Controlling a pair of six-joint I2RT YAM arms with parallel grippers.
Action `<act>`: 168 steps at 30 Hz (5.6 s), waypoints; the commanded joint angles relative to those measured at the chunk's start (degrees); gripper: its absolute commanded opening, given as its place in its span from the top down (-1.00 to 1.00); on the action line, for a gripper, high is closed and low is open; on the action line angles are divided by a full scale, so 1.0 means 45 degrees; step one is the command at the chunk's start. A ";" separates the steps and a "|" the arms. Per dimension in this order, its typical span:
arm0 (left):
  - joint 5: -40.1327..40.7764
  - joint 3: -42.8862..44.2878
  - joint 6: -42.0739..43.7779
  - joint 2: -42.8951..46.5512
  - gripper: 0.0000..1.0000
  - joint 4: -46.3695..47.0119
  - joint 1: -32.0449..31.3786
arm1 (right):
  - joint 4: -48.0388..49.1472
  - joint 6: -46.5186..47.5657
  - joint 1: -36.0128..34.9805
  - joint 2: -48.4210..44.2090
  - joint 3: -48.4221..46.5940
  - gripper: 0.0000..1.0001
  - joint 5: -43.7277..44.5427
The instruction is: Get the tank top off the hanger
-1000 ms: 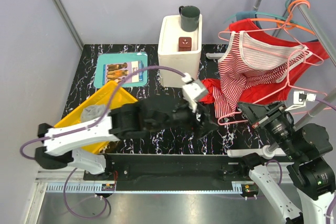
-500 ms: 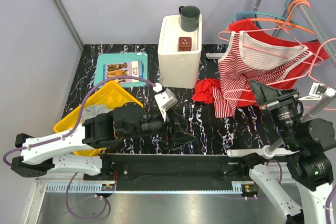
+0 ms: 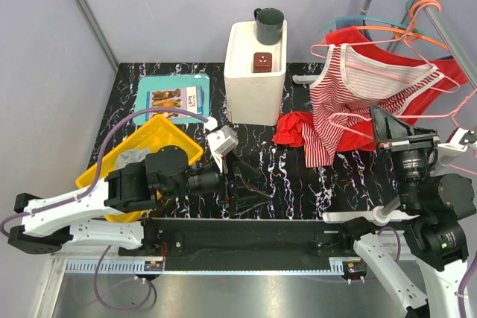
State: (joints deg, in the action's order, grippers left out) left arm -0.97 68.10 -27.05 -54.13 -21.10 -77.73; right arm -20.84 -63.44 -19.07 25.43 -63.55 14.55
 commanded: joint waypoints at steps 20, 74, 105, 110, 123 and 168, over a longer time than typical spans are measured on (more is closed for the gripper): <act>0.0412 -0.0328 0.0405 0.0329 -0.56 0.0119 -0.0069 | -0.4193 0.1460 -0.0020 -0.3288 0.0061 -0.60 -0.0478; 0.3536 -0.1460 -0.0454 0.2419 -0.71 -0.1795 -0.0050 | -0.3729 0.6148 0.0390 0.5617 -0.6308 -0.88 -0.5757; 0.2248 -0.1870 -0.0005 0.2750 -0.73 -0.1756 -0.0050 | 0.0139 0.4762 -0.1133 1.1652 -0.6951 -0.45 0.5479; 0.2189 -0.1949 -0.0005 0.3063 -0.73 -0.1815 -0.0050 | 0.0100 0.4256 -0.1114 1.1829 -0.6933 -0.28 0.5593; 0.1584 -0.1949 -0.0083 0.3454 -0.73 -0.1990 -0.0050 | -0.0641 0.4410 -0.1250 1.1459 -0.6991 -0.05 0.7215; 0.2033 -0.1578 0.0171 0.3474 -0.74 -0.3143 -0.0050 | 0.2073 0.4196 -0.0020 1.1363 -0.5761 0.93 0.7142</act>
State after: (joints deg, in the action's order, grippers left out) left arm 7.33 59.40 -27.22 -39.27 -36.23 -77.78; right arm -14.41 -44.23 -19.42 81.03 -89.38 49.19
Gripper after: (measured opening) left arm 0.864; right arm 0.106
